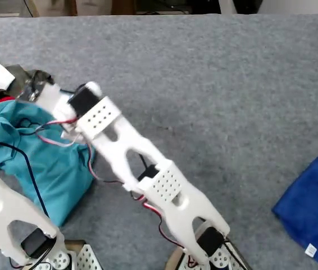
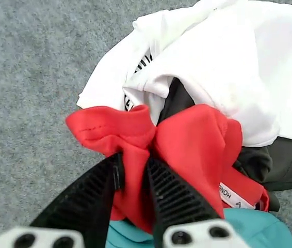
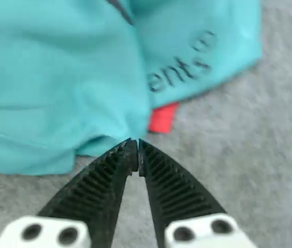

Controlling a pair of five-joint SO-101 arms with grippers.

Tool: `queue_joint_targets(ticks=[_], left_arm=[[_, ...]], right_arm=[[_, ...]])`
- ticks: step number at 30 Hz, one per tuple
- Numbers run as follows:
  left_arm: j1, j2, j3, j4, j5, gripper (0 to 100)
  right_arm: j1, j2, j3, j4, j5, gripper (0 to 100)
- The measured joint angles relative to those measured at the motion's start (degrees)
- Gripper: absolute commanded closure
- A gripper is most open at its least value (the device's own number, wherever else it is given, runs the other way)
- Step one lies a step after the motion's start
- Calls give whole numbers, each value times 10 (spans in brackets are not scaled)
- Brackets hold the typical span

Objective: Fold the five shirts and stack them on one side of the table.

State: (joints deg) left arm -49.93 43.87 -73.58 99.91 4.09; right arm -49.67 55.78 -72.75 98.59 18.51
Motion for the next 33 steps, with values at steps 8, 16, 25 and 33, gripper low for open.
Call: queue_joint_targets(ticks=[8, 16, 25, 33], left_arm=[[0, 0, 0, 0, 0, 981], [0, 0, 0, 0, 0, 981], [0, 0, 0, 0, 0, 981], [0, 0, 0, 0, 0, 981]], right_arm=[[15, 0, -8, 16, 0, 699], [-38, 10, 26, -1, 0, 635], [-48, 92, 33, -19, 0, 913], [-48, 105, -55, 10, 0, 994]])
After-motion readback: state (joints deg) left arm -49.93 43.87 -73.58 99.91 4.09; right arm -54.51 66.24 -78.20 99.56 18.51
